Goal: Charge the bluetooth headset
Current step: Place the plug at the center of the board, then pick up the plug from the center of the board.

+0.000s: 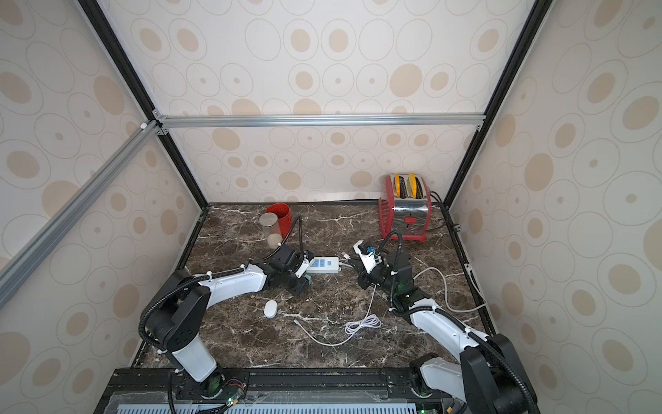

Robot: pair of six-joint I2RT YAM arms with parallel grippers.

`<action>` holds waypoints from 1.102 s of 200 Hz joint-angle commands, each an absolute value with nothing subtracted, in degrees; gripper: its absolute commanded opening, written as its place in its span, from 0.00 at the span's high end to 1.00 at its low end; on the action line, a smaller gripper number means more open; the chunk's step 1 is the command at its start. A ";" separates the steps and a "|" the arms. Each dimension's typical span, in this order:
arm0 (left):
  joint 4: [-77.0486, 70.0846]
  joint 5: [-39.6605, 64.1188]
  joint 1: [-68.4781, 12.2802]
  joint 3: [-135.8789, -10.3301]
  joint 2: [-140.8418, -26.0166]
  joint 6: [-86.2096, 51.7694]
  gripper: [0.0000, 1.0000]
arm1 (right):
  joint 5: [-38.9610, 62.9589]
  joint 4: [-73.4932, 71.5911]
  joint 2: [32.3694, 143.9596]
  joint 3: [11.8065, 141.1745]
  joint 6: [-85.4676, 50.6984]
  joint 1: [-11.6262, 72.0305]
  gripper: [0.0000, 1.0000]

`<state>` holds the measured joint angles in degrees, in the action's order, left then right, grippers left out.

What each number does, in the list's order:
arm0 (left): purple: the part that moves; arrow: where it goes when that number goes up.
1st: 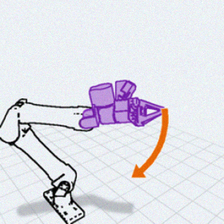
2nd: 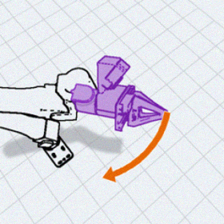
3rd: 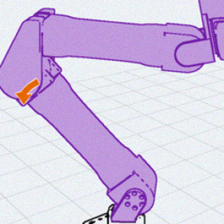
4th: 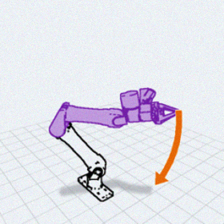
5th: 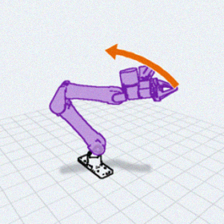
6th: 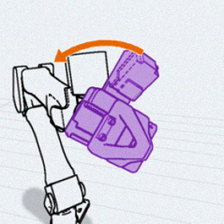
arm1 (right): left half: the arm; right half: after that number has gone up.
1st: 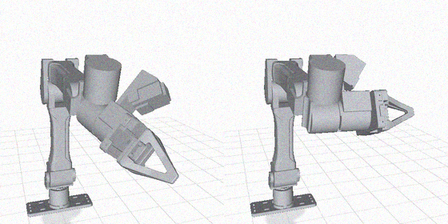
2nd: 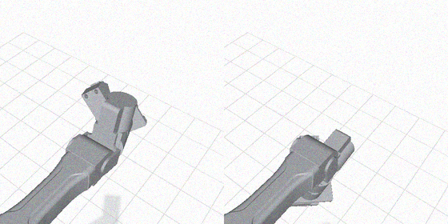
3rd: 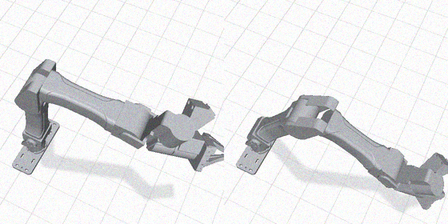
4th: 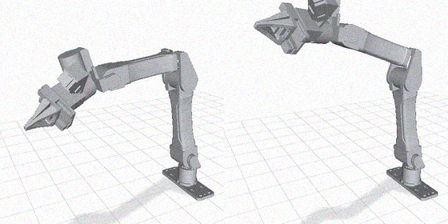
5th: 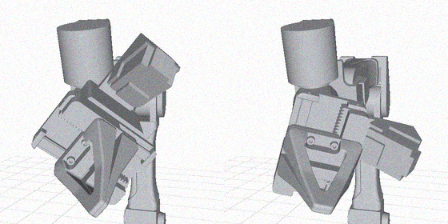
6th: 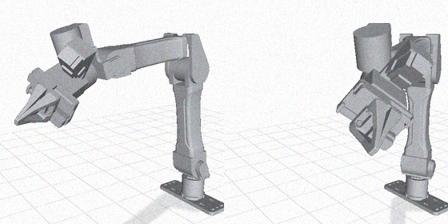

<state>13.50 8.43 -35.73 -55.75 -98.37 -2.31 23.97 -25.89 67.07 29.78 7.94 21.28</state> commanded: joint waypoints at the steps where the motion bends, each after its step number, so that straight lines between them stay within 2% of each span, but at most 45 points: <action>1: 10.25 6.71 -36.15 -54.32 -98.54 -3.60 0.46 | 24.35 -26.17 67.03 30.93 7.91 20.86 1.00; 37: 3.06 4.97 -36.22 -49.80 -96.98 -5.15 0.42 | 24.35 -26.19 67.11 30.91 8.02 20.85 1.00; 78: -3.36 3.75 -36.26 -46.48 -96.35 -6.90 0.43 | 24.35 -26.46 67.42 30.92 8.05 20.84 1.00; 170: -3.72 6.24 -36.22 -48.10 -99.48 -6.80 0.56 | 24.96 -24.80 68.42 31.60 8.90 20.84 1.00; 220: -5.87 6.33 -36.21 -47.20 -99.37 -7.27 0.48 | 26.75 -23.50 69.56 32.42 9.15 20.92 1.00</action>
